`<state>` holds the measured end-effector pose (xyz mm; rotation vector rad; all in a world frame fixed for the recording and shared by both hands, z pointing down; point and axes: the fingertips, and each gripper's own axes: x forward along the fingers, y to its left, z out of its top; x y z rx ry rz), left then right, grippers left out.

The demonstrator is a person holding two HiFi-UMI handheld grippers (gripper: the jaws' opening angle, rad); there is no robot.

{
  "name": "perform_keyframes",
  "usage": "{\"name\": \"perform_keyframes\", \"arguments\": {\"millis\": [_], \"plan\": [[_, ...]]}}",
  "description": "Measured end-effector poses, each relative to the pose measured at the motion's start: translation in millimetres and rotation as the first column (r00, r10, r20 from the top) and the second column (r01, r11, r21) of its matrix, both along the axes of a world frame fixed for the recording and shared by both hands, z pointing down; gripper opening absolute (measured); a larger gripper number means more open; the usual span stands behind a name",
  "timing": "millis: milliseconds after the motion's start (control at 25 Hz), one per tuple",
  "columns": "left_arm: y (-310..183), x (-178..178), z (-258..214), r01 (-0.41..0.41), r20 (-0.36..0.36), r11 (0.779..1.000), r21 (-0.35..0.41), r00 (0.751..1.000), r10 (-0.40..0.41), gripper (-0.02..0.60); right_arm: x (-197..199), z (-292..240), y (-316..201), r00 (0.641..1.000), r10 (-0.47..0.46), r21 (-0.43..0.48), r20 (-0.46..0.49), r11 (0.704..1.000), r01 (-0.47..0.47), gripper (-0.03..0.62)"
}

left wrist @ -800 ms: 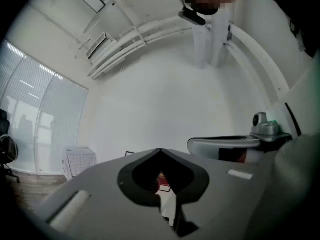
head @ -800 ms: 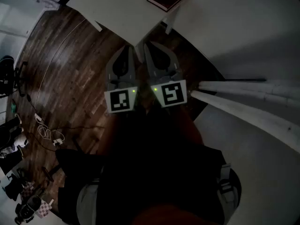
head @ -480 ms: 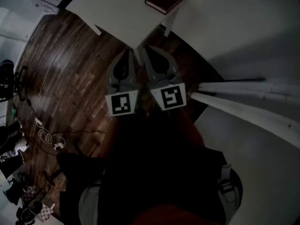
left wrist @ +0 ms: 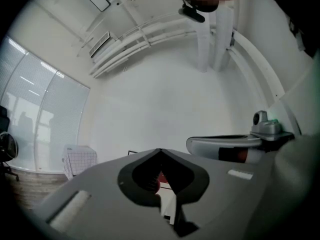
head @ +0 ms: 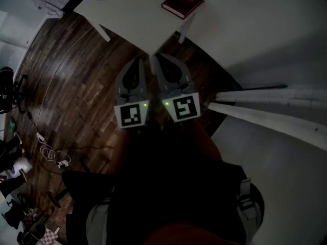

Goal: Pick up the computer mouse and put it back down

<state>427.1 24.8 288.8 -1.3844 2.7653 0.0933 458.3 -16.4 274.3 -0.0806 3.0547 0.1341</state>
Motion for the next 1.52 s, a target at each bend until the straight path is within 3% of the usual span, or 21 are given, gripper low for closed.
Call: {"name": "perform_keyframes", "arguments": {"millis": [520, 800, 1080, 1520], "plan": [[69, -65, 10, 0.038, -0.014, 0.999, -0.012, 0.999, -0.038, 0.000, -63, 6, 65, 0.999, -0.034, 0.022, -0.020, 0.999, 0.034, 0.014], [88, -118, 18, 0.097, -0.029, 0.995, -0.018, 0.995, -0.098, 0.000, -125, 12, 82, 0.995, -0.095, 0.005, -0.028, 0.995, 0.096, 0.014], [74, -206, 19, 0.134, -0.015, 0.991, -0.032, 0.991, -0.134, 0.000, -217, 16, 71, 0.988, -0.148, 0.000, -0.033, 0.989, 0.148, 0.014], [10, -329, 23, 0.173, -0.057, 0.983, -0.058, 0.983, -0.176, 0.000, -345, 24, 16, 0.975, -0.208, -0.039, -0.076, 0.978, 0.205, 0.014]]}}
